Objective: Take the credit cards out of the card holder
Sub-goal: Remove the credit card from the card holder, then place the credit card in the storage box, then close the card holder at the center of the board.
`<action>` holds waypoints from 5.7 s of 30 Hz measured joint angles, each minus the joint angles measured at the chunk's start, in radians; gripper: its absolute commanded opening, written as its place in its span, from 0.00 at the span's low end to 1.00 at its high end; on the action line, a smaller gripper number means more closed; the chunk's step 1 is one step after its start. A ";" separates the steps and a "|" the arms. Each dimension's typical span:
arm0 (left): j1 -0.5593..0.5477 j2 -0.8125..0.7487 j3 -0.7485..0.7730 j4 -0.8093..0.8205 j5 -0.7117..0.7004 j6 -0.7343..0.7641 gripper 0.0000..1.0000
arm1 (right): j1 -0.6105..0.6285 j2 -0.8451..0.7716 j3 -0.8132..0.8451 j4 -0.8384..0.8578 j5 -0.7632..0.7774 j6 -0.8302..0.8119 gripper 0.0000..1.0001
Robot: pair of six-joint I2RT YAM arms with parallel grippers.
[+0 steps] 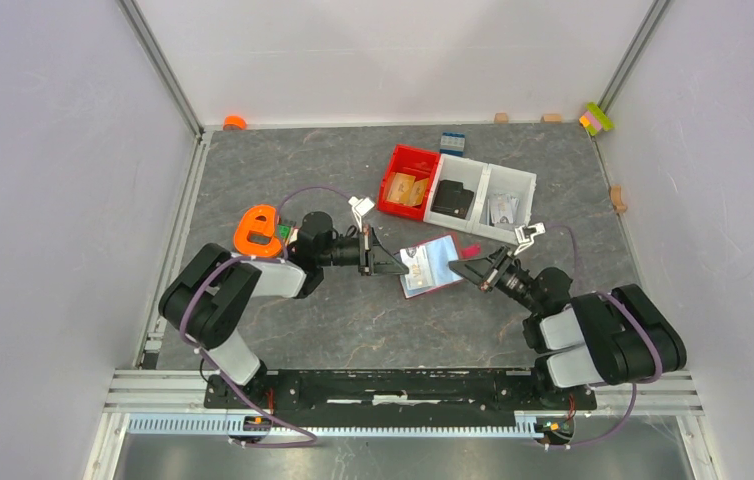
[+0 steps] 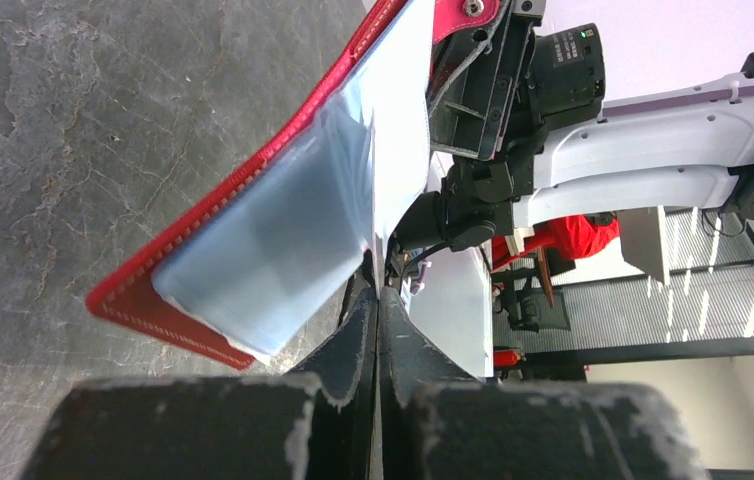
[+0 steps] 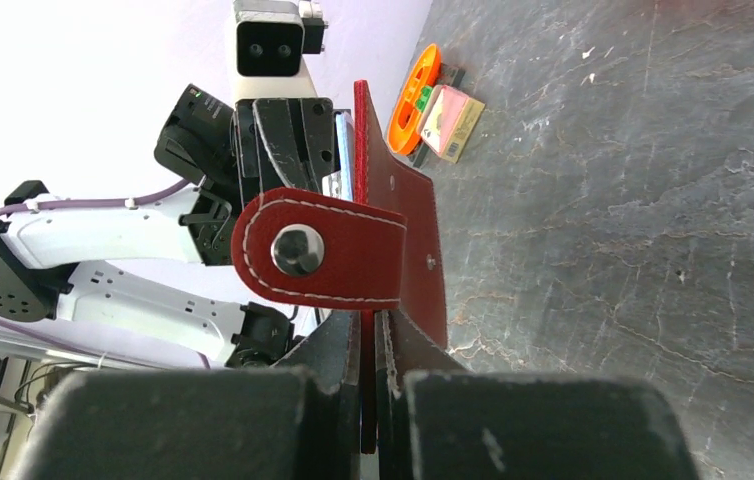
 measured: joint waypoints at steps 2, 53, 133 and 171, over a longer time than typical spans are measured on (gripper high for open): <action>0.003 0.002 0.000 0.001 0.000 -0.008 0.02 | -0.011 0.002 -0.008 0.000 0.002 0.003 0.00; -0.001 0.105 0.090 -0.251 -0.085 0.072 0.02 | -0.024 -0.472 0.095 -0.892 0.380 -0.600 0.81; -0.052 -0.071 0.165 -0.916 -0.523 0.311 0.40 | 0.011 -0.317 0.566 -1.431 0.733 -0.862 0.66; -0.098 0.203 0.367 -0.943 -0.377 0.351 0.29 | 0.555 -0.197 0.480 -1.339 0.573 -0.982 0.03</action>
